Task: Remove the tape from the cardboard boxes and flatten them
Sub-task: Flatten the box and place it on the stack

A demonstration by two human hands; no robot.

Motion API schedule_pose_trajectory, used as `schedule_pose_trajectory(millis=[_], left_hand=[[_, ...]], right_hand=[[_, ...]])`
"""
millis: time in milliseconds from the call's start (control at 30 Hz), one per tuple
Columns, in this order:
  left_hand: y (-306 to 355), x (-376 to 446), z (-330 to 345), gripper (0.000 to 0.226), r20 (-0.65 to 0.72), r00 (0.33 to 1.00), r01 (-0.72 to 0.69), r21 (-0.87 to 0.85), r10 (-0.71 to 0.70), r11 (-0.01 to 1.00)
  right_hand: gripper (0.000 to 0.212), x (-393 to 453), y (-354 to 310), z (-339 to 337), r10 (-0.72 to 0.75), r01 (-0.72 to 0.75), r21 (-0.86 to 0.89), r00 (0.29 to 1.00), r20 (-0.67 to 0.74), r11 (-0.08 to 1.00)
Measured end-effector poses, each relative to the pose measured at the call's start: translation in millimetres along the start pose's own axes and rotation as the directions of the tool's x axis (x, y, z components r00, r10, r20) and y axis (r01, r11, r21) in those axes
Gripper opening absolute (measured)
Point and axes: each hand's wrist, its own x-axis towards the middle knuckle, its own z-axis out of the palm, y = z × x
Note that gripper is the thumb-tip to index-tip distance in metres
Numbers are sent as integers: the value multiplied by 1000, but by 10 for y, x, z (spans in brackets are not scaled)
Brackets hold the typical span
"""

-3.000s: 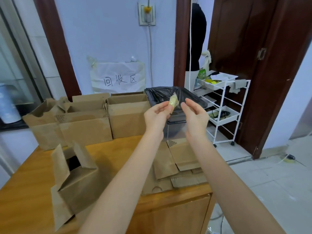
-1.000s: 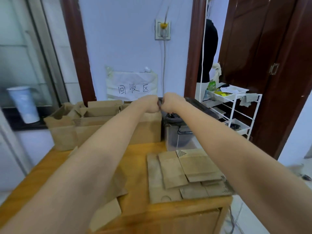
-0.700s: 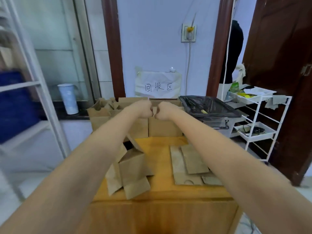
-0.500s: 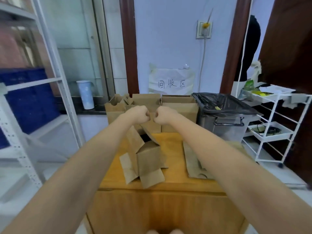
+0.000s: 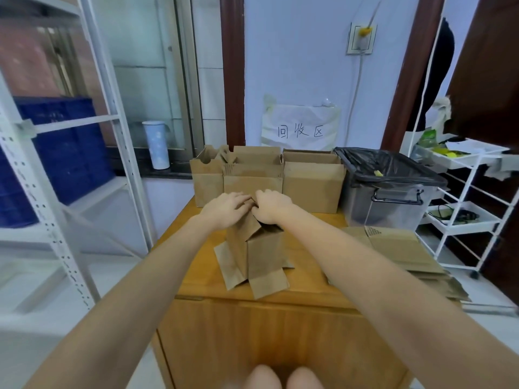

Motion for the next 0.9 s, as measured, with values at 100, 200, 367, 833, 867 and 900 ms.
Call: schedule_pose_trajectory(millis=[100,200,367,833,867,900], left_hand=[[-21,-34,110,49,-16,1000,19,19,-19,1000],[-15,-78,224,51,-43,999,27,61,-25,998],[19,-142,449,56,-105,994,33,64,-26,997],[350,-472,744,72,-354,933,46,278,58,960],[386,-471,709,75,-348,935,39,291,68,956],[415,-469,670,79,-325,943,28,302,76,953]], right_hand=[[41,-11,31,79,-43,43,9,999,-1,999],[39,-21,90,142,-89,89,-13,996,-17,996],[40,-8,197,227,-176,171,-114,984,-33,979],[45,-17,727,260,-395,342,-312,910,-122,886],[44,-20,770,251,-373,323,-285,916,-144,903],[42,-24,812,241,-338,293,-244,926,-170,925]])
